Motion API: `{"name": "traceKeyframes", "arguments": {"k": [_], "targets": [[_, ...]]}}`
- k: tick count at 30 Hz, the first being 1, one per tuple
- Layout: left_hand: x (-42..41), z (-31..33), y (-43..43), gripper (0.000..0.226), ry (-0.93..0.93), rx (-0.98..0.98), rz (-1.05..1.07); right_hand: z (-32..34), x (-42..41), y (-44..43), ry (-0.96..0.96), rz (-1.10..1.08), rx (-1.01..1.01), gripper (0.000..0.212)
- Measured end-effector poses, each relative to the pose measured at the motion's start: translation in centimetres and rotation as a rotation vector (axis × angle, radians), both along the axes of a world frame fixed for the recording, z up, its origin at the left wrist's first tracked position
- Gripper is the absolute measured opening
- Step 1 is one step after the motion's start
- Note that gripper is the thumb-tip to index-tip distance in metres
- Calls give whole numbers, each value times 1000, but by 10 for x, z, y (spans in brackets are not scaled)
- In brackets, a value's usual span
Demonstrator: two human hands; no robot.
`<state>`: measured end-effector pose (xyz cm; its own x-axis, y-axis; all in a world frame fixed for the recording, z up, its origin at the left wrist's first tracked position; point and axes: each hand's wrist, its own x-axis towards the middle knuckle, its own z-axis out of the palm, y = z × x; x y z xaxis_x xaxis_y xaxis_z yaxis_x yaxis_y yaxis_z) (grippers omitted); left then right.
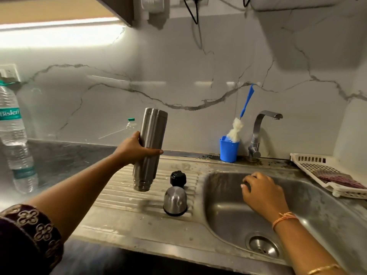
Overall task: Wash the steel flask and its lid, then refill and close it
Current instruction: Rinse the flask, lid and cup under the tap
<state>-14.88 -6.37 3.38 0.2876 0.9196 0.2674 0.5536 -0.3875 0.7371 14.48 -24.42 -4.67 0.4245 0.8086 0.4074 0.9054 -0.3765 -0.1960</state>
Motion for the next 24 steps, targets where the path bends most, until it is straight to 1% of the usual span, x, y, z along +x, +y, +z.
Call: {"name": "traceKeyframes", "arguments": {"k": [5,10,12,14,15,18,19,21,24], "targets": [[-4,7,-46,77,53,-86,-69,0,0,-9,61,17,73,27],[23,6,-95,75,24,-142,-198,-7,-1,-12,189,92,150,25],[40,5,-111,75,13,-137,-256,-7,-1,-17,263,104,183,28],[61,2,-127,75,-37,-127,-312,-5,0,-22,386,85,205,37],[72,-1,-134,76,-72,-117,-333,-3,1,-25,504,68,230,40],[106,-17,-148,80,-181,-37,-363,1,5,-30,1053,10,324,43],[118,-23,-149,82,-211,-14,-369,3,7,-34,1198,-6,328,46],[142,-35,-149,83,-228,18,-377,2,12,-38,1420,7,308,53],[175,-49,-146,87,-136,94,-342,-6,22,-42,1734,100,284,69]]}}
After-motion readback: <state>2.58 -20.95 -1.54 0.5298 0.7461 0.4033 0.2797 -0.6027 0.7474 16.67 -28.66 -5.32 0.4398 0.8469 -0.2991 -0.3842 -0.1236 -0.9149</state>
